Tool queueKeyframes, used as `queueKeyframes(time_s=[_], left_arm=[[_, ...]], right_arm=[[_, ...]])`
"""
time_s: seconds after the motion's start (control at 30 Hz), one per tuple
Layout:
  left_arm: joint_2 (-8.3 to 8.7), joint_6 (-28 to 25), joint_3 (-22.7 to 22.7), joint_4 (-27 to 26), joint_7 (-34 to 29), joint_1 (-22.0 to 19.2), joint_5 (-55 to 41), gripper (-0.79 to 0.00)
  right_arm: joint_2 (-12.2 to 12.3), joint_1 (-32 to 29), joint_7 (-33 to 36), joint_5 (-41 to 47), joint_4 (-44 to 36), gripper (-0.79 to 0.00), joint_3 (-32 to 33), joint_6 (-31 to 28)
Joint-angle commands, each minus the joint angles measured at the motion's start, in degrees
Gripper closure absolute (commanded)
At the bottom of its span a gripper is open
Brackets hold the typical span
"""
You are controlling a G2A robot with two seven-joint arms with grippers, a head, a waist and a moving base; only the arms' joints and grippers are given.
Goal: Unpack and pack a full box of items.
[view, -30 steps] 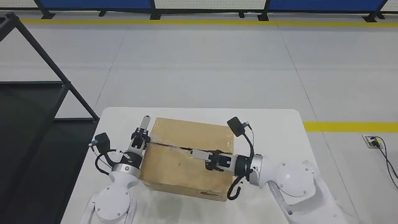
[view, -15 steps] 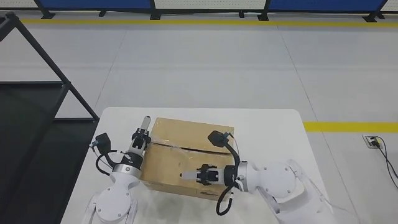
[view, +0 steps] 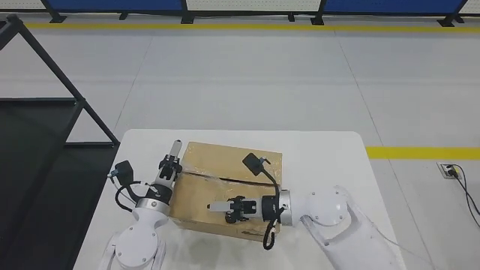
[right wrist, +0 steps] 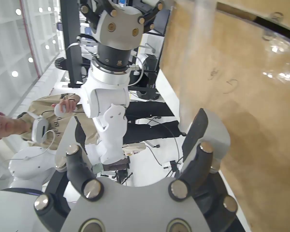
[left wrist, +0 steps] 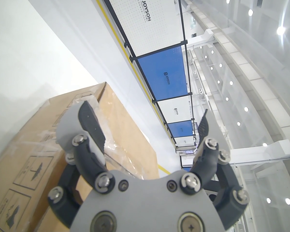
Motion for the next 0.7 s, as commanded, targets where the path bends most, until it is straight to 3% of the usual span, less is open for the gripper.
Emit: queueKeyframes(time_s=[0.0,0.17,0.4,0.67], left_arm=[[-0.01,0.1,0.1,0.0,-0.1,0.0,0.1,-0.785],[-0.03,0.0,0.1,0.1,-0.3,-0.1,0.0,-0.785],[-0.03,-0.1,-0.1,0.0,-0.2,0.0,0.2,-0.785],[-0.04,-0.1,-0.2,-0.2,-0.2,0.2,0.1,-0.785]], right_arm=[[-0.4,1.1,0.5,3.0,1.8,-0.785,-0.7,-1.3],[-1.5,3.5,2.2,9.7,6.0,-0.785,-2.8,-5.6],[-2.8,6.7,0.3,10.9,10.1,-0.785,-5.7,-7.7],[-3.3,9.2,-5.6,0.3,8.7,-0.785,-9.1,0.2]])
